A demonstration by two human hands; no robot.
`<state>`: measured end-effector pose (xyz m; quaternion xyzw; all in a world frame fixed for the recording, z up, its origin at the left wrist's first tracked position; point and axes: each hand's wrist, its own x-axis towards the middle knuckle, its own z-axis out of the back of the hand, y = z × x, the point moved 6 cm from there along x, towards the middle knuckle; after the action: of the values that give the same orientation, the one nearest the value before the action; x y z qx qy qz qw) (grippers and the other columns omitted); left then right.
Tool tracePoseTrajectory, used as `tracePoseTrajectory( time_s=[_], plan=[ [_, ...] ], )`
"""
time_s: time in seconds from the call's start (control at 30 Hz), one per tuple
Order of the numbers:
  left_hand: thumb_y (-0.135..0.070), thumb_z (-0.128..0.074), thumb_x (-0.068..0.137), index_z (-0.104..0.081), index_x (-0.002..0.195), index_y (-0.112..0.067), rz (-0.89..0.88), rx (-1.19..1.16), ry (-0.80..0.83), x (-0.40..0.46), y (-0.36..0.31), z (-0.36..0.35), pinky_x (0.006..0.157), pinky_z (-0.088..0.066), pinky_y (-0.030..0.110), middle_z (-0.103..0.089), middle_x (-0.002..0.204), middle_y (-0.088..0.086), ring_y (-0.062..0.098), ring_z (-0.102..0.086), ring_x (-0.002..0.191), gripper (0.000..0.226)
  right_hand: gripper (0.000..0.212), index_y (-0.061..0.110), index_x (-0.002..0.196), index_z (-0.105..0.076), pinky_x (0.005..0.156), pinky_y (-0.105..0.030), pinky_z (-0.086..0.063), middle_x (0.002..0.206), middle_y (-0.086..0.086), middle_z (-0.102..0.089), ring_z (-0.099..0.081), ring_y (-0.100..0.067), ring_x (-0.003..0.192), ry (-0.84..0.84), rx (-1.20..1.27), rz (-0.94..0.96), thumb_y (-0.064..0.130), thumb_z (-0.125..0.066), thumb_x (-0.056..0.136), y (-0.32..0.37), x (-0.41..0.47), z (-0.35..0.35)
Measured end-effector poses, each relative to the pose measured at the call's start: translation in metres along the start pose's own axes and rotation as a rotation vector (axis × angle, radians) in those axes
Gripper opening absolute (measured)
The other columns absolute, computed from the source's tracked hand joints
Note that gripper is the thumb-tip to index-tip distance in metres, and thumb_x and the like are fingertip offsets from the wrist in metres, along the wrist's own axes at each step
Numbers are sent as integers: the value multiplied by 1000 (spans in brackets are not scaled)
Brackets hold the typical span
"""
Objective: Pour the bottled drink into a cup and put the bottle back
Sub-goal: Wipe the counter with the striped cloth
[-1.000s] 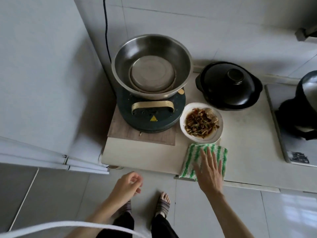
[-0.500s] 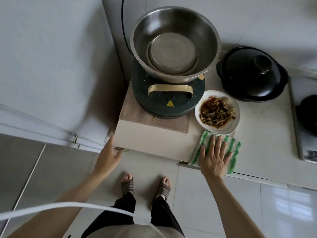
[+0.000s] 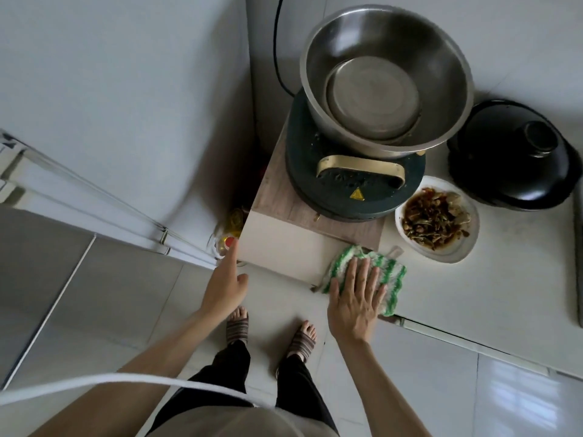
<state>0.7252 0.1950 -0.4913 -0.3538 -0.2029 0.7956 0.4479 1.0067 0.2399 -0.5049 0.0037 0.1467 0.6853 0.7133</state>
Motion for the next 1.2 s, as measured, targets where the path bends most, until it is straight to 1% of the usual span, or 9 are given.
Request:
tracePoseTrajectory(
  time_s=[0.17, 0.27, 0.37, 0.43, 0.53, 0.7, 0.8, 0.93, 1.2],
  plan=[
    [-18, -45, 102, -17, 159, -21, -97, -90, -37, 1, 6, 0, 96, -52, 40, -42, 156, 6, 27, -60, 122, 63, 62, 27, 161, -6, 125, -50, 8, 169, 3, 4, 11, -25, 155, 99, 8, 260, 51, -20, 106, 102, 2, -17],
    [-25, -42, 105, -33, 154, -16, -109, -103, -136, 5, 5, 6, 78, -56, 38, -70, 119, 13, 27, -69, 97, 51, 61, 28, 161, -1, 123, -48, 14, 168, 3, 9, 15, -26, 154, 156, -39, 369, 50, -17, 107, 148, 9, -23],
    [-26, -44, 105, -45, 148, -12, -110, -57, -211, 7, 5, 11, 54, -42, 18, -73, 88, 15, 21, -63, 66, 45, 60, 29, 161, -2, 124, -48, 12, 168, 5, 6, 13, -25, 154, 163, -51, 414, 51, -17, 107, 156, 11, -23],
    [-27, -46, 104, -48, 145, -13, -110, -38, -234, 7, 6, 12, 53, -42, 23, -73, 84, 15, 25, -66, 67, 44, 60, 31, 161, -3, 125, -48, 6, 168, 7, 4, 11, -22, 155, 165, -61, 454, 52, -18, 107, 143, 10, -21],
    [-26, -47, 104, -53, 143, -14, -80, -9, -256, 8, 13, 11, 68, -53, 39, -76, 93, 18, 36, -71, 85, 41, 61, 35, 160, 3, 126, -50, 3, 167, 10, 8, 13, -20, 155, 153, -96, 398, 56, -17, 106, 93, 10, -14],
    [-31, -38, 105, -40, 150, -12, -98, 122, -188, 8, 10, 5, 80, -57, 45, -70, 121, 17, 35, -68, 106, 49, 66, 38, 157, 9, 125, -53, -2, 169, 7, 5, 12, -18, 155, 80, -61, 13, 66, 2, 98, -66, -7, 21],
    [-32, -27, 107, -19, 155, 1, -299, 373, -149, 0, 2, -7, 108, -48, 45, -38, 155, 23, 33, -44, 140, 58, 72, 40, 155, 14, 125, -52, 3, 169, 6, 10, 14, -19, 154, 97, -50, -68, 73, 7, 92, -116, -8, 33],
    [-36, -27, 104, -1, 156, 2, -392, 595, -117, -11, 3, -10, 124, -23, 40, -6, 166, 19, 28, -13, 154, 70, 73, 34, 158, 7, 124, -56, 5, 169, 3, 10, 14, -23, 155, 87, -26, -109, 69, 2, 94, -105, -5, 28],
    [-19, -61, 87, 9, 155, 1, -377, 531, 21, -11, 2, -9, 122, -30, 42, 7, 166, 19, 32, -16, 153, 100, 65, 28, 161, -3, 123, -59, 1, 170, 0, 3, 9, -25, 156, 49, 2, 60, 55, -15, 104, -21, -20, 6]
  ],
)
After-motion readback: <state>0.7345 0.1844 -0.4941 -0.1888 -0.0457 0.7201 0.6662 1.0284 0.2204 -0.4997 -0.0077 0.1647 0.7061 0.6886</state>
